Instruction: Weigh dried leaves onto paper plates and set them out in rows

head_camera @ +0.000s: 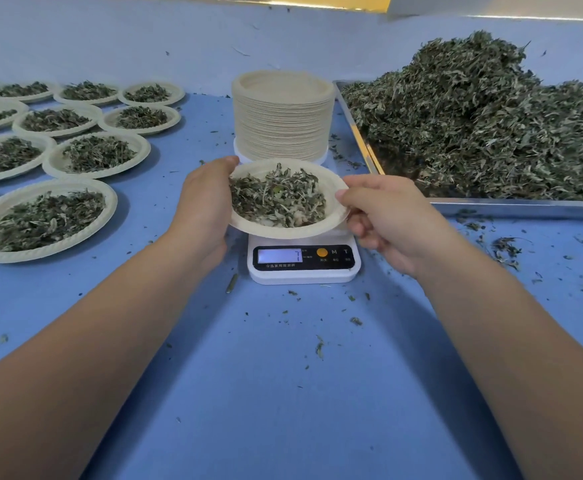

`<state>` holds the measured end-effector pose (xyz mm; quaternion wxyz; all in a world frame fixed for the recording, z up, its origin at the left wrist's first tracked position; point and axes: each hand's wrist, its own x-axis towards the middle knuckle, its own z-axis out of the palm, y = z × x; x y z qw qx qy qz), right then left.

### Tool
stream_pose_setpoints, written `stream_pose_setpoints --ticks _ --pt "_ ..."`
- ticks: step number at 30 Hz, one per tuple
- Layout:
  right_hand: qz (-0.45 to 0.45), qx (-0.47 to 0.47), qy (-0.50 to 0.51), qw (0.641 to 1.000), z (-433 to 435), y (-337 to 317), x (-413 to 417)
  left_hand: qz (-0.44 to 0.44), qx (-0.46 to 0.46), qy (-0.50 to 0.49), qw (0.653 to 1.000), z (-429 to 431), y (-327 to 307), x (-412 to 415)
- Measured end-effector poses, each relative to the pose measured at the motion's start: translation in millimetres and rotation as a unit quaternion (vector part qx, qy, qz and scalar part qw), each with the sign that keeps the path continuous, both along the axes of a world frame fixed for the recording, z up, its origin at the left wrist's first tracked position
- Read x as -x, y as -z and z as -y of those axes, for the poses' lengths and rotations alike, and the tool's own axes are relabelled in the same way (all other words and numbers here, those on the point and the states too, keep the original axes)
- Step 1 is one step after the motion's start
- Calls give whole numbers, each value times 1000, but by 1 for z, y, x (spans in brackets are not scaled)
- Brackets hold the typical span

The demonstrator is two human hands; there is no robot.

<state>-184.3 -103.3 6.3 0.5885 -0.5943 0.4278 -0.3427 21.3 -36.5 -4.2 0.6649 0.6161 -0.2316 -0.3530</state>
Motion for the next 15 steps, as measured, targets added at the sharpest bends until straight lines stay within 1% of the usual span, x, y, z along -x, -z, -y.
stream_pose_setpoints --ticks 7,12,15 --pt "60 -84 -91 990 -16 -13 -14 -24 11 -50 998 -19 -11 -7" --pt "50 -85 -145 985 -35 -22 -46 -14 17 -102 995 -58 -17 -32" --pt "38 -83 -173 981 -53 -24 -75 16 -7 -155 988 -86 -21 -52"
